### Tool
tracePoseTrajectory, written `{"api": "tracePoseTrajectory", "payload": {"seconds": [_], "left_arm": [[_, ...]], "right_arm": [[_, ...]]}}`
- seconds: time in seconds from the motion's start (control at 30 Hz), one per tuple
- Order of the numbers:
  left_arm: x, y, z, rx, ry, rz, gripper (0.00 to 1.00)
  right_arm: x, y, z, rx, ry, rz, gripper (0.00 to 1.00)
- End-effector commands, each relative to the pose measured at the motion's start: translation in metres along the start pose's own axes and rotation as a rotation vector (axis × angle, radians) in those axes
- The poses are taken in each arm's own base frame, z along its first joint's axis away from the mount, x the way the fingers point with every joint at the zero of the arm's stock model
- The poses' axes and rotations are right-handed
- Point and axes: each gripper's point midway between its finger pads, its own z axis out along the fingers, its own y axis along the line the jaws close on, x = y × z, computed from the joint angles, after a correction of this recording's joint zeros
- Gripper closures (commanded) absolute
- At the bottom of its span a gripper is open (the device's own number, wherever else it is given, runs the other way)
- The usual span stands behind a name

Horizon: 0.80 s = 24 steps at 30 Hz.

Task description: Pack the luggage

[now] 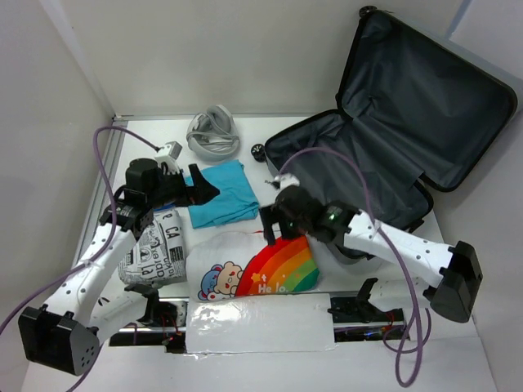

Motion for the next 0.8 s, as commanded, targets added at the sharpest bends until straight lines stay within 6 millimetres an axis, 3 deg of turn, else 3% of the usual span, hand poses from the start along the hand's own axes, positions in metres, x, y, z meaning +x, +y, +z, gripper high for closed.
{"api": "tracePoseTrajectory", "payload": {"seconds": [0.0, 0.13, 0.2, 0.27, 0.33, 0.37, 0.4, 0.43, 0.53, 0.77], "left_arm": [[0.021, -0.019, 0.003, 0.112, 0.069, -0.003, 0.00], [0.071, -0.038, 0.007, 0.145, 0.197, 0.020, 0.00], [0.099, -0.026, 0.007, 0.061, 0.265, -0.008, 0.00], [0.129, -0.022, 0.005, 0.027, 0.344, -0.014, 0.00], [0.144, -0.024, -0.003, 0.030, 0.368, -0.048, 0.00], [0.165, -0.018, -0.008, 0.026, 0.415, -0.083, 0.00], [0.165, -0.018, -0.008, 0.023, 0.415, -0.099, 0.00], [0.181, -0.015, -0.014, 0.021, 0.450, -0.111, 0.00], [0.200, -0.006, -0.021, -0.031, 0.493, -0.146, 0.00], [0.218, 0.010, -0.030, -0.120, 0.541, -0.166, 0.00]], "right_arm": [[0.030, 0.007, -0.007, 0.019, 0.022, 0.076, 0.00], [0.079, -0.014, -0.003, 0.131, 0.140, 0.183, 0.00], [0.101, -0.022, -0.001, 0.190, 0.170, 0.242, 0.00], [0.106, -0.024, -0.003, 0.229, 0.148, 0.272, 0.00], [0.116, -0.029, -0.003, 0.249, 0.142, 0.340, 0.00], [0.117, -0.030, -0.002, 0.245, 0.117, 0.357, 0.00], [0.120, -0.032, -0.001, 0.252, 0.122, 0.354, 0.00], [0.121, -0.035, -0.001, 0.258, 0.114, 0.366, 0.00], [0.122, -0.045, -0.002, 0.289, 0.083, 0.371, 0.00], [0.132, -0.051, 0.017, 0.266, 0.061, 0.355, 0.00]]}}
